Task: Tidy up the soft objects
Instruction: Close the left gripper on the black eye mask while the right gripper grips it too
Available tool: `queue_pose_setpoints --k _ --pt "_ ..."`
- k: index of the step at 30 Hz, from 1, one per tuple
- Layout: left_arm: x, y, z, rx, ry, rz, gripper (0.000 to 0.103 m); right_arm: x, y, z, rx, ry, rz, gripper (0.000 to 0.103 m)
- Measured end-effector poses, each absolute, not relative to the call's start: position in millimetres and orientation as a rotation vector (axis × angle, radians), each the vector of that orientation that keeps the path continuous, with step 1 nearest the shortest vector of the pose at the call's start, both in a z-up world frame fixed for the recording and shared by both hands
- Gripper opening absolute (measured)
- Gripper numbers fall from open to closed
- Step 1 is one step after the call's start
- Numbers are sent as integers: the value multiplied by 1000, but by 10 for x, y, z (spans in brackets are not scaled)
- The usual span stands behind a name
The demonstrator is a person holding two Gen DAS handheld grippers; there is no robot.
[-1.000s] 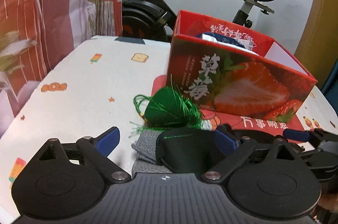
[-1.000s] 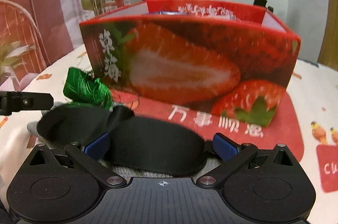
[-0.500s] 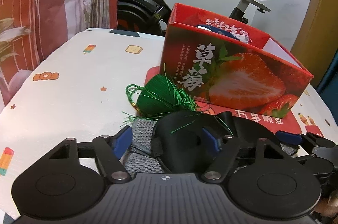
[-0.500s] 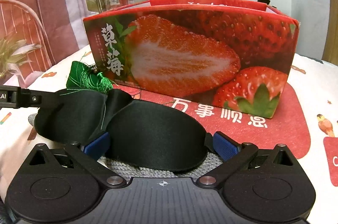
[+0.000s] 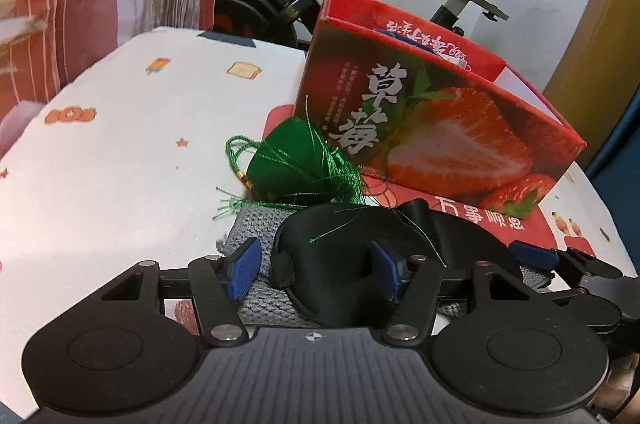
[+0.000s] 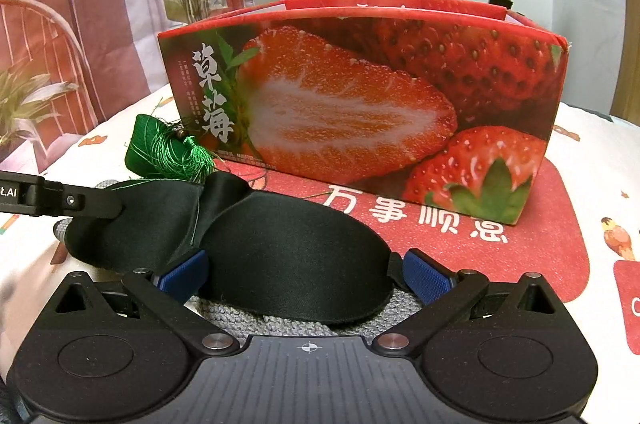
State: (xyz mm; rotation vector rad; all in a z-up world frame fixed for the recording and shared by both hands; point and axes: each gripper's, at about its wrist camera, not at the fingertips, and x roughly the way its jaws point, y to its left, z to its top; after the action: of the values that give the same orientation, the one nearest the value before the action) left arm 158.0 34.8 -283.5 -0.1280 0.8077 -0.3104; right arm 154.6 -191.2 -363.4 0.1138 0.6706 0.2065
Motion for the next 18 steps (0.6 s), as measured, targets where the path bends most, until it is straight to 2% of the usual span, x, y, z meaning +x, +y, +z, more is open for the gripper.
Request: queue_pose_setpoints --k 18 --pt "1638 404 -3026 -234 854 -367 64 1546 -1909 -3629 113 672 206 103"
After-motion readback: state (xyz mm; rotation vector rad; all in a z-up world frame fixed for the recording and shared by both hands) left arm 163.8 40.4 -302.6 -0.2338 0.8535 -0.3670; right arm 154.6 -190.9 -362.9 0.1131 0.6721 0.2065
